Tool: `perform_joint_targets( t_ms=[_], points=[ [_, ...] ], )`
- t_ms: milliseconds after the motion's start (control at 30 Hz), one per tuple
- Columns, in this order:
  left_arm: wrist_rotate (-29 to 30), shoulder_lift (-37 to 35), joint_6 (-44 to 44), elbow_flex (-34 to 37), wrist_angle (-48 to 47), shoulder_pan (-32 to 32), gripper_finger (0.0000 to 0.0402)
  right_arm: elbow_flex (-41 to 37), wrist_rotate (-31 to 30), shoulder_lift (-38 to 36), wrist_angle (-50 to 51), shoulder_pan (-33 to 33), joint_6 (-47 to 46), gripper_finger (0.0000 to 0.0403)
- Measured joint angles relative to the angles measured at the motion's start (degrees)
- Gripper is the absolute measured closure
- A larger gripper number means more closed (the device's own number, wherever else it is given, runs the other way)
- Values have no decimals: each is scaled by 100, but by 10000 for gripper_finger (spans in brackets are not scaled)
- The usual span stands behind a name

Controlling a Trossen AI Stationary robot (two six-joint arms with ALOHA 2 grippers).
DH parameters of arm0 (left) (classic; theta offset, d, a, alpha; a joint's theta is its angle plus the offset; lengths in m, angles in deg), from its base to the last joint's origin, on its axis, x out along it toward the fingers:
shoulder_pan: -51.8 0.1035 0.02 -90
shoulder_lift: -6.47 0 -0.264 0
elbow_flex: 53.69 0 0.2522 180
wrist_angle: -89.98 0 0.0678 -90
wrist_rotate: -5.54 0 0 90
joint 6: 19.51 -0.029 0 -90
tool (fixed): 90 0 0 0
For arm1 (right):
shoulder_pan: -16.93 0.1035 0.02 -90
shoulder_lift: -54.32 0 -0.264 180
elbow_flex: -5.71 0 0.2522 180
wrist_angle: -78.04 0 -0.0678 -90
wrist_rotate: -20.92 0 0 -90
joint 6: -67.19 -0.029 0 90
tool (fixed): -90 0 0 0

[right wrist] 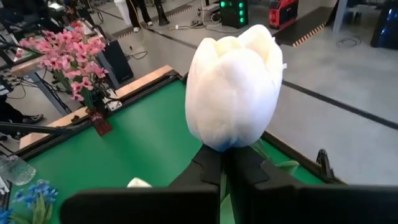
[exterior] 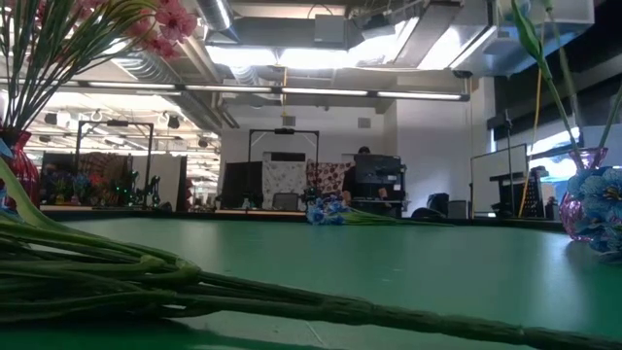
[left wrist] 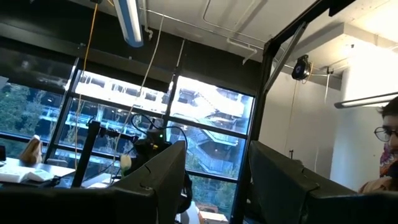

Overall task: Sort flowers into vase by color
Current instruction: Put the white flower into the violet vase

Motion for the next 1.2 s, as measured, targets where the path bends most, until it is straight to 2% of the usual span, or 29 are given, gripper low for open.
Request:
perform_joint_targets(
  t_ms=[167,333,467,700,1200],
  points=[
    [0,2,0,0,-9,0,227,-434,-87,-285,-67,0,-22,398],
    [0,2,0,0,-17,1,227,-1023,-103,-598,-601,0,-94,394],
    [0,2,0,0,-17,1,227,-1354,70,-653,-580,0,-111,393],
    [-2,2,0,0,-17,-1,227,-1367,-4,-635,-998,0,-198,392],
    [0,30,-10,0,-16,1,227,-1365,154,-635,-977,0,-200,391]
  ],
)
